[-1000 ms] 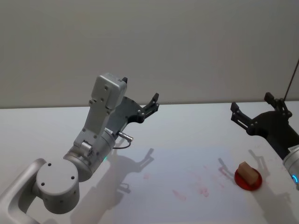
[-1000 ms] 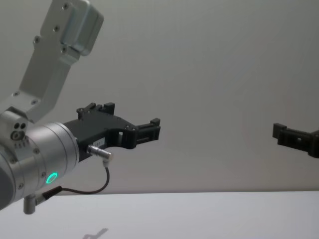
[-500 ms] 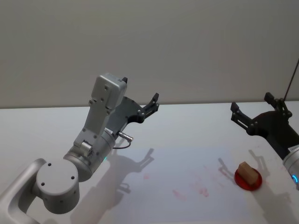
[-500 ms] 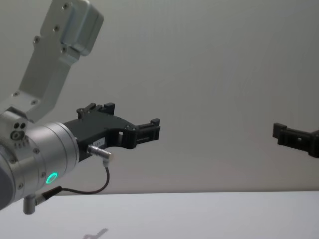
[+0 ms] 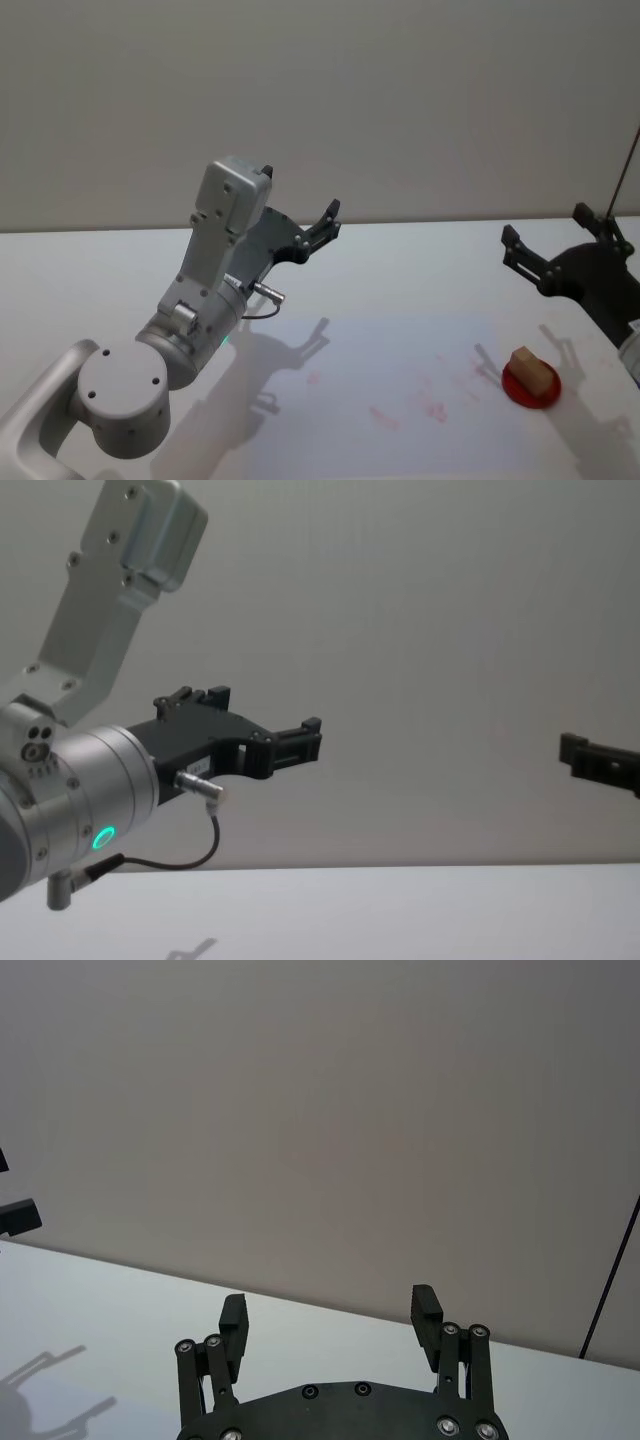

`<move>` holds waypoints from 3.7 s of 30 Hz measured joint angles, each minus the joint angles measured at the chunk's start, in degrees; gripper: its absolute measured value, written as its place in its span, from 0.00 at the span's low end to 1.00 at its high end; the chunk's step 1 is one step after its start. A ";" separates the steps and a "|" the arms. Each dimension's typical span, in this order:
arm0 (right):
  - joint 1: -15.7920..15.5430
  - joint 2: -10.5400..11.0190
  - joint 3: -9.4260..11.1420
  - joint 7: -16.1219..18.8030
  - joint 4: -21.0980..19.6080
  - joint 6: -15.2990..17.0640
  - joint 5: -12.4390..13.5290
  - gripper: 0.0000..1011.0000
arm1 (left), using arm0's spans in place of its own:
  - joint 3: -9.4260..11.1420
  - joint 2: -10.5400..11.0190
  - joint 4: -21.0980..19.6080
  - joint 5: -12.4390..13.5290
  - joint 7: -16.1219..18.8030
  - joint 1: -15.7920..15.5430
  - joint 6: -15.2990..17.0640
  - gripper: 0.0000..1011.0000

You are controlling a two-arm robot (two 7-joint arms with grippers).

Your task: Use the one hand to pick up the stamp and affix it onto the A4 paper.

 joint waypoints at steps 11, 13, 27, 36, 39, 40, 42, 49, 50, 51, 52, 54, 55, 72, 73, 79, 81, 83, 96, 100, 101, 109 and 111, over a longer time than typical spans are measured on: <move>-3.47 3.46 1.71 1.42 -2.20 1.46 2.13 0.99 | 0.00 0.00 0.00 0.00 0.00 0.00 0.00 0.99; -3.98 3.90 1.92 1.54 -2.46 1.58 2.40 0.99 | 0.00 0.00 0.00 0.00 0.00 0.00 0.00 0.99; -8.26 7.25 3.52 2.86 -3.89 2.16 4.23 0.99 | 0.00 0.00 0.00 0.00 0.00 0.00 0.00 0.99; -9.19 7.93 3.82 4.32 -3.14 1.95 4.40 0.99 | 0.00 0.00 0.00 0.00 0.00 0.00 0.00 0.99; -9.17 7.93 3.81 5.00 -2.45 1.79 4.34 0.99 | 0.00 0.00 0.00 0.00 0.00 0.00 0.00 0.99; -9.14 7.92 3.80 5.17 -2.30 1.76 4.30 0.99 | 0.00 0.00 0.00 0.00 0.00 0.00 0.00 0.99; -9.04 7.86 3.69 5.78 -1.78 1.70 4.07 0.99 | 0.00 0.00 0.00 0.00 0.00 0.00 0.00 0.99; -8.45 7.58 3.22 7.52 -0.30 2.06 2.86 0.99 | 0.00 0.00 0.00 0.00 0.00 0.00 0.00 0.99; -8.38 7.54 3.16 7.74 -0.12 2.18 2.72 0.99 | 0.00 0.00 0.00 0.00 0.00 0.00 0.00 0.99; -8.35 7.52 3.12 7.91 -0.02 2.29 2.57 0.99 | 0.00 0.00 0.00 0.00 0.00 0.00 0.00 0.99; -8.22 7.46 3.00 8.24 0.30 2.52 2.27 0.99 | 0.00 0.00 0.00 0.00 0.00 0.00 0.00 0.99; -8.09 7.42 2.88 8.73 0.69 2.88 1.78 0.99 | 0.00 0.00 0.00 0.00 0.00 0.00 0.00 0.99; -8.04 7.41 2.82 8.88 0.85 2.97 1.63 0.99 | 0.00 0.00 0.00 0.00 0.00 0.00 0.00 0.99; -7.51 7.52 2.55 10.36 3.07 4.66 -0.65 0.99 | 0.00 0.00 0.00 0.00 0.00 0.00 0.00 0.99; -7.50 7.52 2.55 10.39 3.13 4.73 -0.71 0.99 | 0.00 0.00 0.00 0.00 0.00 0.00 0.00 0.99; -7.39 7.42 2.40 10.65 3.62 5.27 -1.19 0.99 | 0.00 0.00 0.00 0.00 0.00 0.00 0.00 0.99; -7.36 7.38 2.34 10.72 3.79 5.41 -1.36 0.99 | 0.00 0.00 0.00 0.00 0.00 0.00 0.00 0.99; -7.35 7.32 2.30 10.76 3.90 5.50 -1.49 0.99 | 0.00 -0.01 0.00 0.00 0.00 0.00 0.00 0.99; -7.13 6.75 1.81 10.95 4.82 6.09 -2.48 0.99 | 0.00 0.00 0.00 0.00 0.00 0.00 0.00 0.99; -6.97 6.48 1.63 10.94 5.16 6.20 -2.82 0.99 | 0.00 0.00 0.00 0.00 0.00 0.00 0.00 0.99; -6.95 6.42 1.59 10.93 5.22 6.22 -2.88 0.99 | 0.00 0.00 0.00 0.00 0.00 0.00 0.00 0.99; -6.42 5.63 1.03 10.75 6.04 6.53 -3.77 0.99 | 0.00 0.00 0.00 0.00 0.00 0.00 0.00 0.99; -6.30 5.46 0.92 10.72 6.19 6.58 -3.96 0.99 | 0.00 0.00 0.00 0.00 0.00 0.00 0.00 0.99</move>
